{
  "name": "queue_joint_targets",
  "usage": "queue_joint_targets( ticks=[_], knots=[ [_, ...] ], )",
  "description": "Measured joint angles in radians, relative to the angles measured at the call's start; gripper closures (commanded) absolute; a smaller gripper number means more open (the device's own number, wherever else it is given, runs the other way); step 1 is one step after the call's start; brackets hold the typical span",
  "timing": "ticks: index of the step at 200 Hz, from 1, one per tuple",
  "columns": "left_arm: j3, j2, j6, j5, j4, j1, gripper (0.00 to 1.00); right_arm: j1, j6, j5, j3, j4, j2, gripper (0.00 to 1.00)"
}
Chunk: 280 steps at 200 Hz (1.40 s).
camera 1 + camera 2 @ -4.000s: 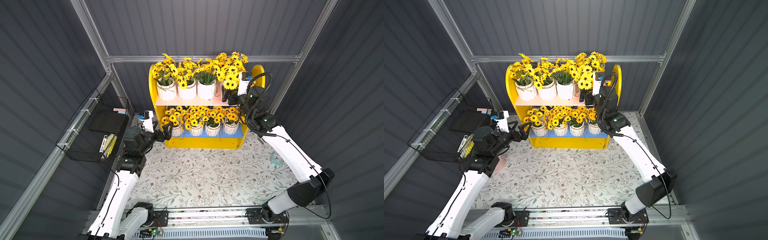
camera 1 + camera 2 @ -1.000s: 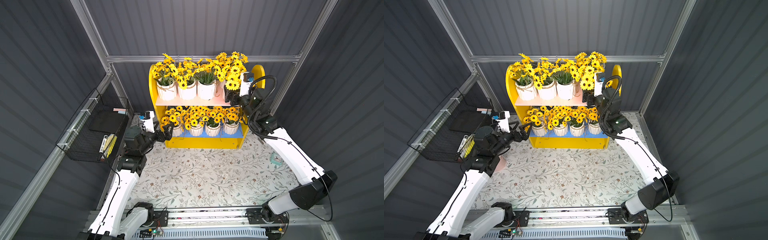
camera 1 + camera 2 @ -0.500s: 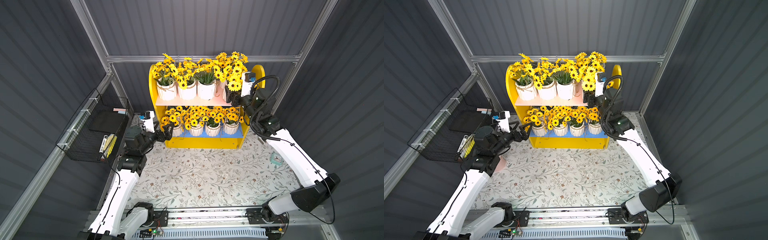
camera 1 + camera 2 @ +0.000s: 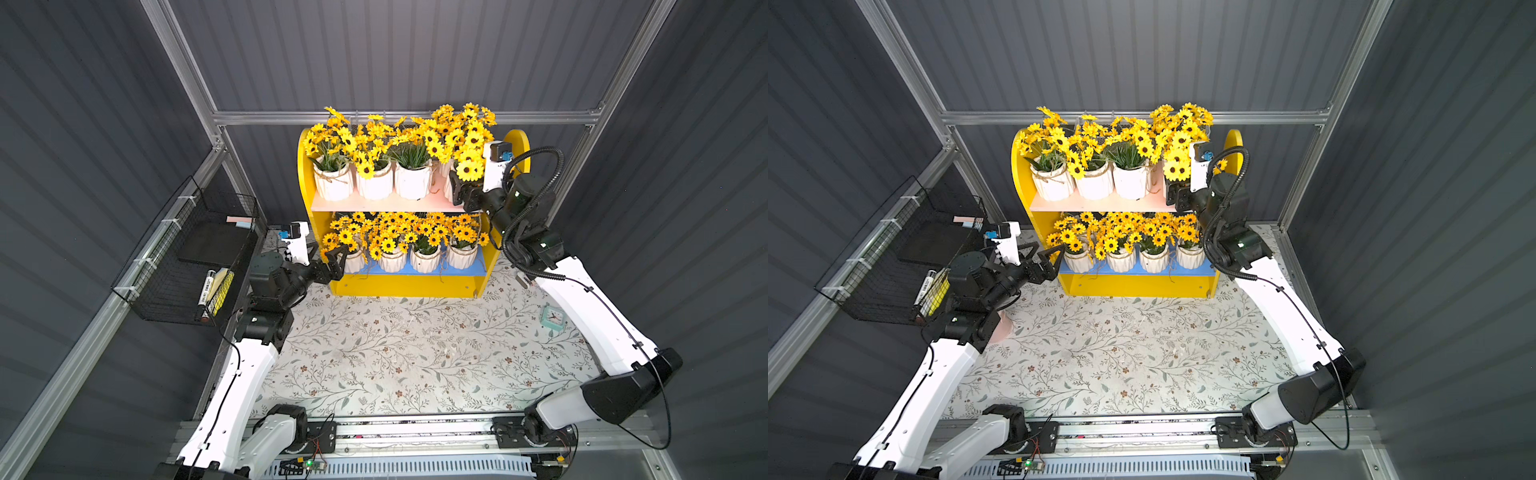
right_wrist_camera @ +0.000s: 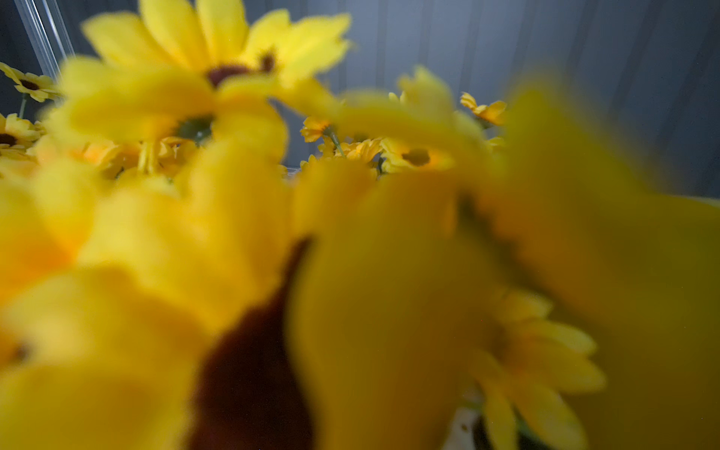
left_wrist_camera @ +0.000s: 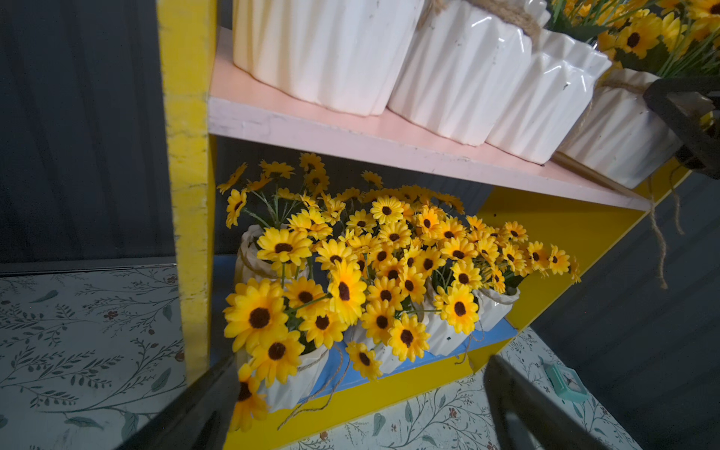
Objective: Take the sunflower pots off the shelves
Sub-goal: Pick up the sunflower pot from the shelf.
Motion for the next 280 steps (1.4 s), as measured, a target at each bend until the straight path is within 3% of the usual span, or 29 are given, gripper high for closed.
queue_joint_targets(
  ticks=[174, 280],
  knots=[
    [0.0, 0.011, 0.0, 0.0, 0.002, 0.0, 0.01, 0.061, -0.032, -0.007, -0.025, -0.006, -0.06, 1.0],
    [0.0, 0.01, 0.0, -0.031, -0.001, 0.0, 0.01, 0.242, -0.085, -0.005, -0.129, -0.006, -0.125, 1.0]
  ],
)
